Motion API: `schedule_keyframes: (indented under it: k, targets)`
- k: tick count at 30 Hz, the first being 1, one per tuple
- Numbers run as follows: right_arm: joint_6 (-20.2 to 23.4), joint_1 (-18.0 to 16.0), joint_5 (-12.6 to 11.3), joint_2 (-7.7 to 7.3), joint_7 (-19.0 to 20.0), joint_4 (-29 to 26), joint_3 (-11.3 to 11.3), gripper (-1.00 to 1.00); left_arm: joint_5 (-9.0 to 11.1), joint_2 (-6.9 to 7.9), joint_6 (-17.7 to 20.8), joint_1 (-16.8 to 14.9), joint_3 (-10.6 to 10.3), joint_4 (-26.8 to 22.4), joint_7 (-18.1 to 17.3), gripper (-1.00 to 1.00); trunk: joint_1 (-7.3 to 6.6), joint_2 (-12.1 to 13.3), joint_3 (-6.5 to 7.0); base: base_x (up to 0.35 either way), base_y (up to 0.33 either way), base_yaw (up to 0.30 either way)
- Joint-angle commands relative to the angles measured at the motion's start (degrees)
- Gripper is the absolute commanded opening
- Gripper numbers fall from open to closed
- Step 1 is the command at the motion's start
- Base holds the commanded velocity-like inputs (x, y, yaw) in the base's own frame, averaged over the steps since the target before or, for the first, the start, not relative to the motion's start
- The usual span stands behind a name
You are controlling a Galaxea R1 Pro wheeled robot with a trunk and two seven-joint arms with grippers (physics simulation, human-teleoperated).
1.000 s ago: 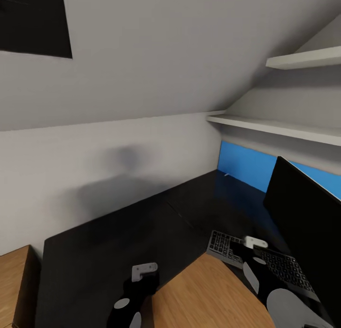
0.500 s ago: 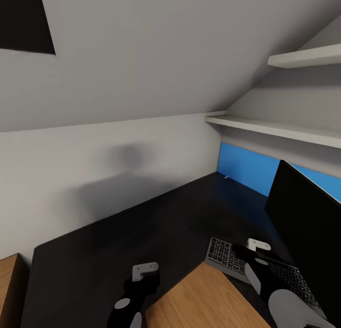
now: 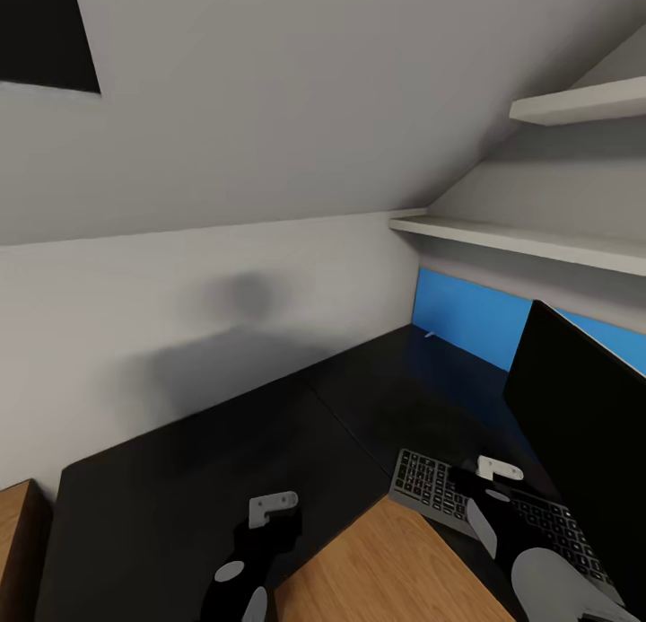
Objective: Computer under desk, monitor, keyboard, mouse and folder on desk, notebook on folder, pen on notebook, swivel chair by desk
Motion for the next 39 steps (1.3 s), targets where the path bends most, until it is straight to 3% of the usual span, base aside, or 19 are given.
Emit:
schedule_keyframes:
  k: [1,13,33,39]
  targets:
    - [0.4,0.0,-0.3,0.01,-0.2,-0.1,0.0,1.0,0.6,0.0,0.2,0.0,0.0,-0.1,0.5,1.0,0.24,-0.5,-0.27,0.0,0.0,0.0]
    - [4.4,0.0,-0.3,0.33,-0.3,-0.2,0.1,1.0,0.4,0.0,0.3,0.0,0.1,-0.8,0.5,1.0,2.87,-5.3,-2.43,0.0,0.0,0.0]
    - [4.7,0.0,-0.5,0.44,0.3,-0.6,-0.2,1.0,0.5,0.0,0.4,0.0,0.0,-0.8,3.6,1.0,7.27,-13.3,-6.02,0.0,0.0,0.0]
    - [4.6,0.0,-3.0,0.76,0.3,-0.7,-0.3,1.0,0.4,0.0,0.5,0.0,0.1,-0.8,3.6,1.0,8.59,-15.7,-7.1,0.0,0.0,0.0]
